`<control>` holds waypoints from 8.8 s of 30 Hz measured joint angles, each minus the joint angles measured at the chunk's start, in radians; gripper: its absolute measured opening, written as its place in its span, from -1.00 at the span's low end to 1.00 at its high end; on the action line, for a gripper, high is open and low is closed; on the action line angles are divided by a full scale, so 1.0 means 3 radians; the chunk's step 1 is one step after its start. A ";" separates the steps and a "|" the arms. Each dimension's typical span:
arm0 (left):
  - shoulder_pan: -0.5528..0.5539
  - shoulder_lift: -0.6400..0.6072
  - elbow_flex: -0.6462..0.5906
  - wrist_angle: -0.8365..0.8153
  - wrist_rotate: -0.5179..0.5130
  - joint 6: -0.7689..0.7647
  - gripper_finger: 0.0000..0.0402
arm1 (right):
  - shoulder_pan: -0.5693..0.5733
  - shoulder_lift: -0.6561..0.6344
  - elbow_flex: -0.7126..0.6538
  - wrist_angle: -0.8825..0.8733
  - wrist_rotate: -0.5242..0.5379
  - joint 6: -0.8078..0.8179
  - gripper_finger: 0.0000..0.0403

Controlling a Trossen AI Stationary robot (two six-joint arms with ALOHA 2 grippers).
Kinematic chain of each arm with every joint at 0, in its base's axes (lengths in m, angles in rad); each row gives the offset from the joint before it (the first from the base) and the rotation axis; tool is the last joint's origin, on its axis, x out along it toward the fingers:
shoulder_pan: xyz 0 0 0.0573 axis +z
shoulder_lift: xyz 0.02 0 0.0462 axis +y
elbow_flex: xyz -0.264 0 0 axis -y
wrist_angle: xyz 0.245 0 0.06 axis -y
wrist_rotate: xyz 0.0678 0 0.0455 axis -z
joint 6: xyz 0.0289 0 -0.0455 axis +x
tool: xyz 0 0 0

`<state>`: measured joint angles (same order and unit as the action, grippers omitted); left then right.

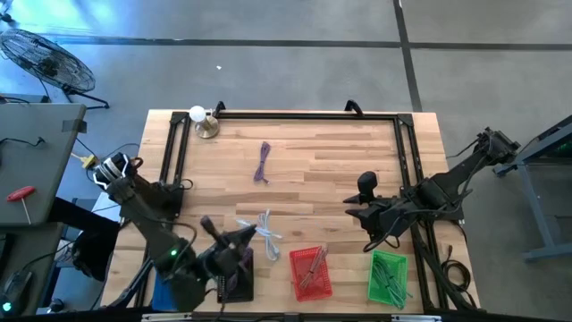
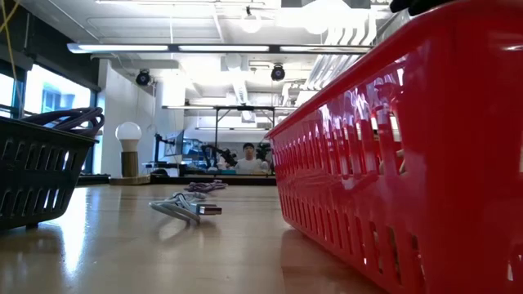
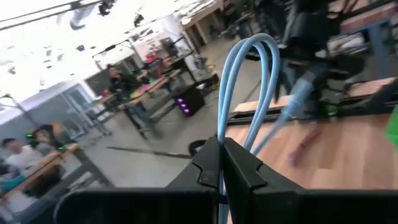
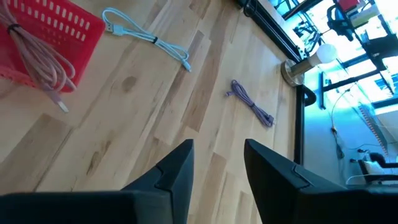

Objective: Pick & Place USB Port
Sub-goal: Put the right white charger cable into the blue bin, then put the purple charger cable into the black bin

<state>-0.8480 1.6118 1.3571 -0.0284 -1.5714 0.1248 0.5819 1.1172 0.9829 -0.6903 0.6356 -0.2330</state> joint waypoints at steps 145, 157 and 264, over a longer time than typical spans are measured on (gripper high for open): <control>0.0239 0.0414 -0.0568 -0.3496 0.6579 -0.7293 -0.46 | -0.0315 0.0001 -0.0488 0.0729 -0.1182 -0.0211 -0.34; 0.0282 0.0413 0.0421 -0.5174 0.5848 -0.7295 -0.46 | -0.0315 0.0001 -0.0488 0.0719 -0.1183 -0.0184 -0.34; 0.0223 0.1436 0.2244 -0.5142 0.4070 -0.7583 -0.95 | 0.0377 0.0000 -0.0491 0.0296 -0.1183 0.0111 -0.34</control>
<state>-0.7811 2.0427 2.0304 -1.5711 -0.3505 -2.1502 0.6950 1.1172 0.8356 -0.6015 0.2806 -0.1996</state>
